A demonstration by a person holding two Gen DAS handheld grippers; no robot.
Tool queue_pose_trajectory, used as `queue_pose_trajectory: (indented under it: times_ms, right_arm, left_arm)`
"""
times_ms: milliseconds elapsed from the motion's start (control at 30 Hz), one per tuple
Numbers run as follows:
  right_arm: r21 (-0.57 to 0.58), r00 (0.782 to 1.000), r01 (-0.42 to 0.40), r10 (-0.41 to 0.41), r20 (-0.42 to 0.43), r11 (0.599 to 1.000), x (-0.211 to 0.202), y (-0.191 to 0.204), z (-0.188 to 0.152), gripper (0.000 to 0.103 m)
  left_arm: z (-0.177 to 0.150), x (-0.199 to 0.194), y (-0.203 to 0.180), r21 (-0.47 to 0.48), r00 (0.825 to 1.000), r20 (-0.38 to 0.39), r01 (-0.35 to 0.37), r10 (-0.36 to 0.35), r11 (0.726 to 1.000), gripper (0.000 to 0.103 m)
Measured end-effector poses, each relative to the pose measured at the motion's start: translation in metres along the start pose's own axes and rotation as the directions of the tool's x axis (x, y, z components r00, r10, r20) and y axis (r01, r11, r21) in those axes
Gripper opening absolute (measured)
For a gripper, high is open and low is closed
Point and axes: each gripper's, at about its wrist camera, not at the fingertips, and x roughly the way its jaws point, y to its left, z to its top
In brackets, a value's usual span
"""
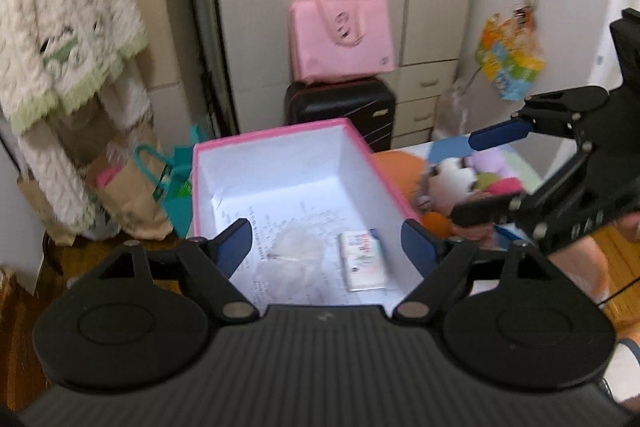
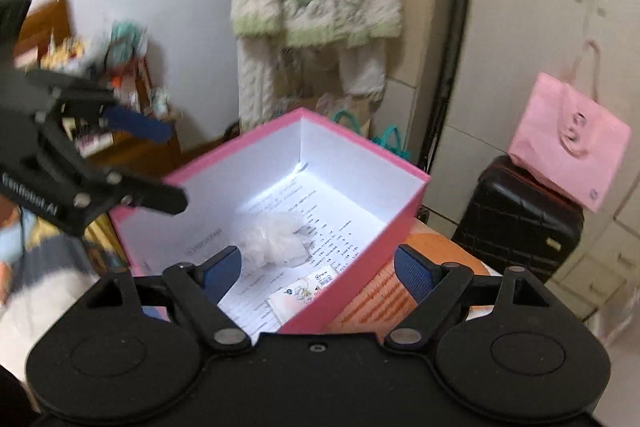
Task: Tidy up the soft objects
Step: 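Move both tools back to the plush pile on the table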
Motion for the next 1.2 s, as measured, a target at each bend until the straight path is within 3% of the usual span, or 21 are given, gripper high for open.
queue_pose_trajectory:
  times_ms: [333,567,867,967,1067,1200]
  right_arm:
    - [0.059,0.996,0.068,-0.071,0.051,0.996,-0.069,-0.002,-0.053,0.087]
    - [0.090,0.992,0.111,-0.116,0.050,0.990,-0.092,-0.013,-0.096,0.087]
    - [0.132,0.986,0.151,-0.159,0.055,0.980,-0.084,-0.035,-0.141,0.087]
    - [0.162,0.982,0.164,-0.176,0.065,0.973,-0.077,-0.047,-0.155,0.087]
    - [0.205,0.976,0.179,-0.200,0.084,0.962,-0.066,-0.060,-0.166,0.087]
    - [0.243,0.960,0.224,-0.256,0.110,0.944,-0.046,-0.078,-0.184,0.087]
  left_arm:
    - [-0.011,-0.035,-0.067,0.097,0.991,-0.006,0.133,-0.133,0.986,0.083]
    - [-0.031,-0.030,-0.120,0.198,0.986,-0.040,0.165,-0.160,0.966,0.083]
    - [-0.056,0.007,-0.171,0.298,0.985,-0.033,0.172,-0.170,0.939,0.082]
    - [-0.060,0.022,-0.178,0.294,0.982,-0.015,0.182,-0.186,0.938,0.082]
    - [-0.065,0.035,-0.185,0.289,0.982,0.055,0.159,-0.182,0.944,0.082]
    - [-0.067,0.060,-0.189,0.217,0.977,0.097,0.165,-0.189,0.962,0.082]
